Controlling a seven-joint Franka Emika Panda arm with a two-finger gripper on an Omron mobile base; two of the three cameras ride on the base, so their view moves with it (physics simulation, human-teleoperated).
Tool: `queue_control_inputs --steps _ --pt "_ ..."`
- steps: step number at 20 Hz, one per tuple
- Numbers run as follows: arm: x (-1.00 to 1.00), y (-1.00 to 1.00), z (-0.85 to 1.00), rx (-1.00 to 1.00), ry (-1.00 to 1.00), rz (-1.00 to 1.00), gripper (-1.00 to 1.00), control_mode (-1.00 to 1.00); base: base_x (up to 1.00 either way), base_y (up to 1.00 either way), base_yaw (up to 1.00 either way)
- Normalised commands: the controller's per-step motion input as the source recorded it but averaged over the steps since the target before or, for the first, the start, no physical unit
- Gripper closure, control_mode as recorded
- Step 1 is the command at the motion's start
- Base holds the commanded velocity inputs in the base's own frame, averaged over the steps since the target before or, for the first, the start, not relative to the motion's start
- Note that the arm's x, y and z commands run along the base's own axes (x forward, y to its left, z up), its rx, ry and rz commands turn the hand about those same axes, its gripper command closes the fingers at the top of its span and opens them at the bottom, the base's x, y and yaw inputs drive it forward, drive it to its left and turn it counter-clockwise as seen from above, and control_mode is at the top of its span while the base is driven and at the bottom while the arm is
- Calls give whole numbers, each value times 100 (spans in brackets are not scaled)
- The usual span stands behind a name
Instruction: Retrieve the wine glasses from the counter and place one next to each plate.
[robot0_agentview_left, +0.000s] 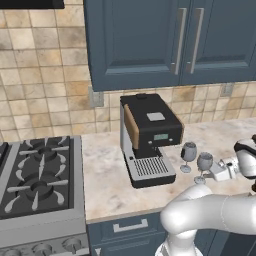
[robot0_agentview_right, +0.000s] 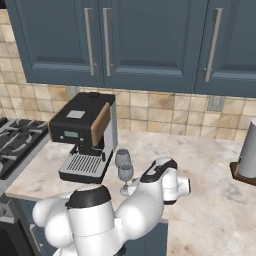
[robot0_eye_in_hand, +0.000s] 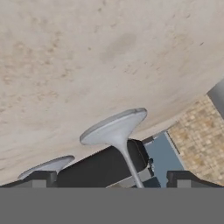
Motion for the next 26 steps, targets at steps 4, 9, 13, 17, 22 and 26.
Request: queue_control_inputs --steps 4,9,13,17,22,26 --pt "0 12 -22 0 0 -9 -100 -100 0 0 0" --pt "0 18 -24 0 0 -12 -100 -100 0 0 0" --pt "0 6 -13 0 0 -13 -100 -100 0 0 0" --pt "0 0 -4 1 1 -12 -100 -100 0 0 0" --pt "-6 0 1 2 0 -8 100 -100 0 0 0" --pt "-25 0 25 0 0 0 100 -100 0 0 0"
